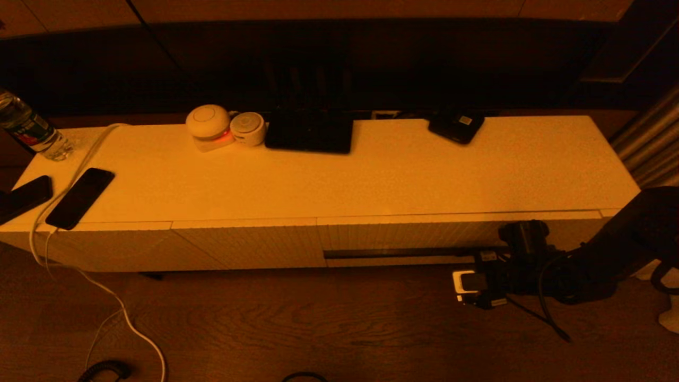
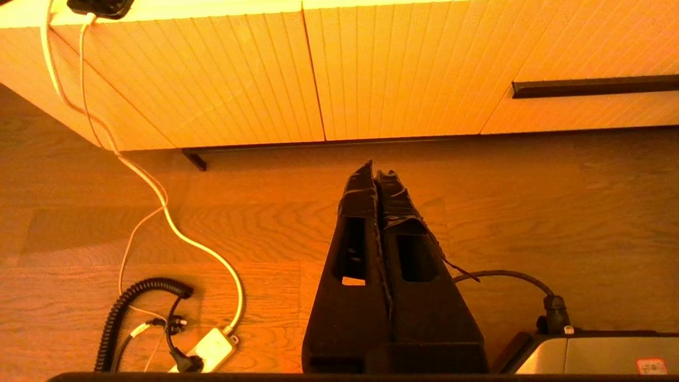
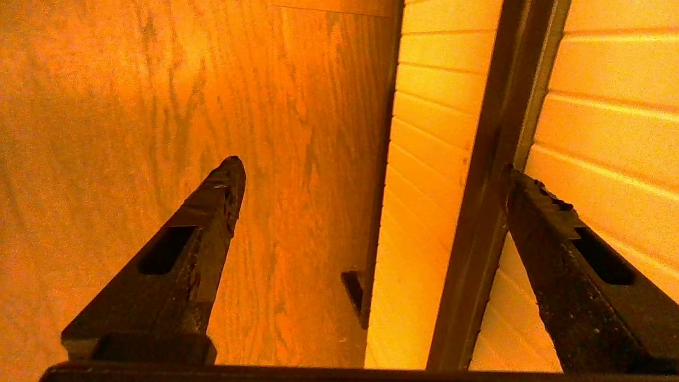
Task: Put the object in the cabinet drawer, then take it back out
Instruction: Open the drawer
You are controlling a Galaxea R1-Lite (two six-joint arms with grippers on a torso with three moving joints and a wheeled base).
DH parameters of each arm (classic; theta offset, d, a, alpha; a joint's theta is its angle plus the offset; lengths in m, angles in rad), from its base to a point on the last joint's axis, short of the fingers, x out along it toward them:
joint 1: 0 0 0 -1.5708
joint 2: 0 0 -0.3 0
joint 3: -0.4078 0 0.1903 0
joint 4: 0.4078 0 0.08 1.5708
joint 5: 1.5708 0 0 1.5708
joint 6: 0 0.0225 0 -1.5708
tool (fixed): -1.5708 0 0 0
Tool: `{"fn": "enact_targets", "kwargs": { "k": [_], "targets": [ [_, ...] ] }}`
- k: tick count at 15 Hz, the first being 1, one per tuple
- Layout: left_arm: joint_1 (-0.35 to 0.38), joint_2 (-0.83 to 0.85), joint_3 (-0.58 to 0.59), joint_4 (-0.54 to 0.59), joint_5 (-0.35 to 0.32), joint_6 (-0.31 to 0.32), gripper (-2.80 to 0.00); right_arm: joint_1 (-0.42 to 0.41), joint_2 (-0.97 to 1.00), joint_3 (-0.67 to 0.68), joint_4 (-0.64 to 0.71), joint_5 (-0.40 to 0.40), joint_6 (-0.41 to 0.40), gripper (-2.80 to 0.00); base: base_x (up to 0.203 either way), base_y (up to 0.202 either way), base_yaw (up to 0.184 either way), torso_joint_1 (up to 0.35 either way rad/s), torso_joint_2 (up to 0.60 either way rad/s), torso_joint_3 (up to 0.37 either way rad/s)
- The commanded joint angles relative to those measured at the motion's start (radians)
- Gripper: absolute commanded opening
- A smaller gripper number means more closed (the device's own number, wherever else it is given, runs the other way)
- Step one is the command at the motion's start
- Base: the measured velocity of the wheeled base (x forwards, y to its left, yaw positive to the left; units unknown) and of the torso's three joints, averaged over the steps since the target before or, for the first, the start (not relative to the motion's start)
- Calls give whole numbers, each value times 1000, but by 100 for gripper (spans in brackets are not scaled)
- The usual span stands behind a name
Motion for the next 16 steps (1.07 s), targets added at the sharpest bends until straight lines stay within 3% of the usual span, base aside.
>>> {"fn": "enact_targets", "kwargs": {
  "k": [1,16],
  "targets": [
    [0,0,0,0,0,0,-280,0,16,-12,-3,2,-8,0,0,0,0,0,0,0],
    [0,0,0,0,0,0,-280,-2,76,-124,-1,-26,-8,0,0,0,0,0,0,0]
  ]
}}
